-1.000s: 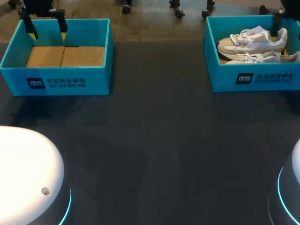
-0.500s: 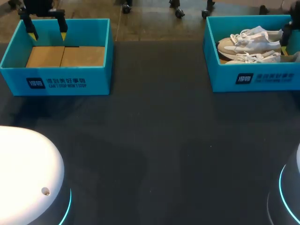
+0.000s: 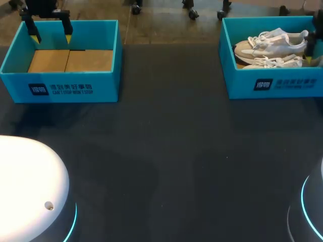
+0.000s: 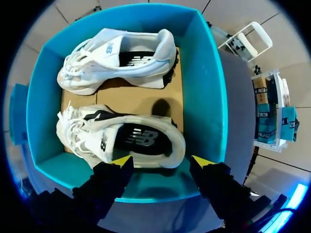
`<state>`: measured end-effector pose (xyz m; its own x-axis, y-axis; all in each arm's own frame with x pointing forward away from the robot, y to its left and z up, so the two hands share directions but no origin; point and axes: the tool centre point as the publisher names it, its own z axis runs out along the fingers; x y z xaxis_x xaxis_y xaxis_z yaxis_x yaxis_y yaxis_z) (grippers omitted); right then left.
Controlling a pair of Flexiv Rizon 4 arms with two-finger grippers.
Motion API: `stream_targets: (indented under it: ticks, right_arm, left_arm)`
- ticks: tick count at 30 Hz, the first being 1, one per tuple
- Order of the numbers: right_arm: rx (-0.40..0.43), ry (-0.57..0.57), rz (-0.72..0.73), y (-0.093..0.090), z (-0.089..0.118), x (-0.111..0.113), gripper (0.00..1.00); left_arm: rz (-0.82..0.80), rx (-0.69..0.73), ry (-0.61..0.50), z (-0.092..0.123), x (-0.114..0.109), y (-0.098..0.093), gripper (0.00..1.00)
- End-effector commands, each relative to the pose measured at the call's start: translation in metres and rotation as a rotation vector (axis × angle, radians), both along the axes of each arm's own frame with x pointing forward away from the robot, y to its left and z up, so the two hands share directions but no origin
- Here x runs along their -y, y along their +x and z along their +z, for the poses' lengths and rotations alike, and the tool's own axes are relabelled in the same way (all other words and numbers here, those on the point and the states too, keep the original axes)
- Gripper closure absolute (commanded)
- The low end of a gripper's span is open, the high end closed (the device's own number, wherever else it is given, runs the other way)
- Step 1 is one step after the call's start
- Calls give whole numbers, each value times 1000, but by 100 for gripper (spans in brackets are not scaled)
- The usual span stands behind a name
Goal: Take the shoe out of the shoebox, open the shoe tongue, remove and reinsert the insole, then place the shoe into the shoebox
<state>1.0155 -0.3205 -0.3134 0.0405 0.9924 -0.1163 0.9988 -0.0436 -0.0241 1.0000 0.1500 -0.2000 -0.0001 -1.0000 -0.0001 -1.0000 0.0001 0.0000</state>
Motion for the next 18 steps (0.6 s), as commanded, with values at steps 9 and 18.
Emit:
stream_targets:
  ticks: [9,18]
  right_arm:
    - [-24,-4,-14,3,-24,9,30]
    - [-26,0,-19,8,-30,17,41]
  left_arm:
    - [0,0,0,0,0,0,0]
    - [0,0,0,0,0,0,0]
